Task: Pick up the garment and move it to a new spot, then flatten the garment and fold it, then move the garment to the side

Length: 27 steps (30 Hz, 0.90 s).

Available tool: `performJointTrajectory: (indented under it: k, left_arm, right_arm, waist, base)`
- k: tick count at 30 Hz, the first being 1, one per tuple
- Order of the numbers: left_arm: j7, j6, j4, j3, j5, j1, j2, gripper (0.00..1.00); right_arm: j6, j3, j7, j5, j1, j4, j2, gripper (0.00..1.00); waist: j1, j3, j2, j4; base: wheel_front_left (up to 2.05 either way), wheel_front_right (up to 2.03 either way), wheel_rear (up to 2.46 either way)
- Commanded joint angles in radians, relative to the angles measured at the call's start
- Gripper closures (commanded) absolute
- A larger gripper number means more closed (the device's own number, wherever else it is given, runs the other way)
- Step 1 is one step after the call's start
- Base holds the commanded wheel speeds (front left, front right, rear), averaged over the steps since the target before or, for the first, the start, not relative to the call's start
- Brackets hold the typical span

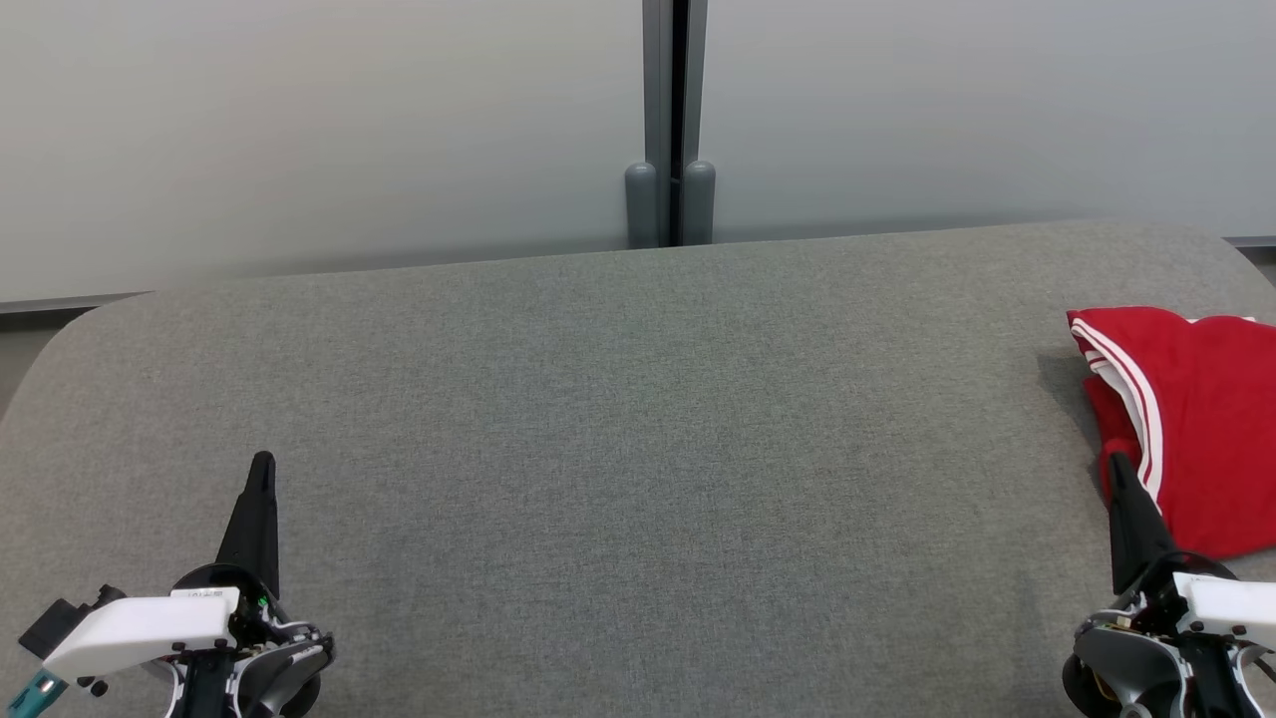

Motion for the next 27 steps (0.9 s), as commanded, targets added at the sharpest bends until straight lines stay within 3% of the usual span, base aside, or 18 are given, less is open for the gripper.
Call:
performJointTrajectory:
  k: [1,27]
  left_arm:
    - [0.002,-0.005,0.001,0.005,0.005,-0.013,0.004,1.0]
    - [0.006,-0.005,0.001,0.009,0.007,-0.014,0.001,1.0]
  right_arm:
    - [0.0,-0.004,0.003,-0.006,-0.01,0.002,-0.001,1.0]
    - [0.0,-0.009,0.008,-0.01,-0.01,0.002,0.003,1.0]
  waist:
    - [0.0,0.0,0.0,0.0]
    - [0.0,0.0,0.0,0.0]
  base:
    - [0.0,0.0,0.0]
    - [0.0,0.0,0.0]
